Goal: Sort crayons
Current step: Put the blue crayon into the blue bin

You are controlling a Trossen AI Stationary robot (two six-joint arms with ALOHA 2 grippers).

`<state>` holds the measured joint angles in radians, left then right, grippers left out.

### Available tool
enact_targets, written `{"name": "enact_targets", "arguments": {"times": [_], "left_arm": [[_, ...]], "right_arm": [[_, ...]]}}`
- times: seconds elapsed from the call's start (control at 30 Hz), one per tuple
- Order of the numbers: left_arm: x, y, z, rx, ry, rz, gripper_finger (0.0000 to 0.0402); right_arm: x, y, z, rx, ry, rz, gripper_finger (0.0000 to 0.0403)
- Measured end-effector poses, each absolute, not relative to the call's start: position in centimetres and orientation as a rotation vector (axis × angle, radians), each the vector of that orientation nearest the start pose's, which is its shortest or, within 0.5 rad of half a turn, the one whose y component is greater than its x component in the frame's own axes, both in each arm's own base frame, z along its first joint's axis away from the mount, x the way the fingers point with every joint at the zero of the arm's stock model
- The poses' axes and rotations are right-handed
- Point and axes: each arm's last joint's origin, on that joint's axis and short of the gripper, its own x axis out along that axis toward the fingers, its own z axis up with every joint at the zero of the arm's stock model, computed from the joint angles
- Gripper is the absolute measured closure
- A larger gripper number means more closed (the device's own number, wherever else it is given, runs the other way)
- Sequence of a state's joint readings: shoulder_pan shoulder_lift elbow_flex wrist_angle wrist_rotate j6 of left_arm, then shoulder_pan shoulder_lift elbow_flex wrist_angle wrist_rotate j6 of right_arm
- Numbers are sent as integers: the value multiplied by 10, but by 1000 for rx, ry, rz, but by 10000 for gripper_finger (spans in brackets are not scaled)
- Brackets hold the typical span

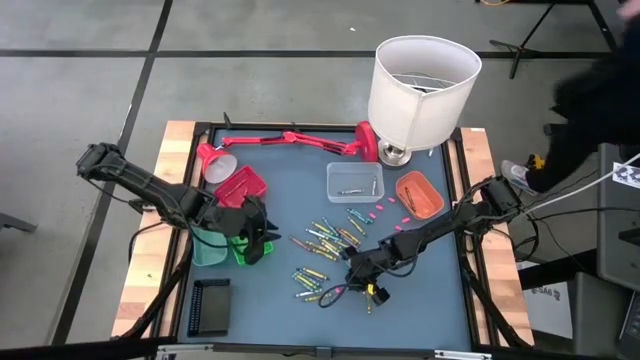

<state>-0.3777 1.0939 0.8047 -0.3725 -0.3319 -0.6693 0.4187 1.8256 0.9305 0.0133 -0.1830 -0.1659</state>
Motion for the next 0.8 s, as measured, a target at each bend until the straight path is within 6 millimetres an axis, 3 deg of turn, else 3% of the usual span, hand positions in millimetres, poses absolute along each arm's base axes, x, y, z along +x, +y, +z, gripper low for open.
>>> {"name": "enact_targets", "arguments": {"times": [0.23, 0.4, 0.63, 0.8], "left_arm": [[218, -79, 268, -425, 573, 142, 292], [232, -84, 258, -345, 582, 119, 292], [256, -95, 235, -307, 598, 83, 292], [270, -101, 223, -324, 588, 52, 292]], "right_arm": [[323, 147, 147, -379, 924, 585, 382], [331, 146, 163, -554, 933, 520, 382], [346, 142, 188, -816, 872, 285, 382], [357, 135, 204, -893, 837, 141, 382]]}}
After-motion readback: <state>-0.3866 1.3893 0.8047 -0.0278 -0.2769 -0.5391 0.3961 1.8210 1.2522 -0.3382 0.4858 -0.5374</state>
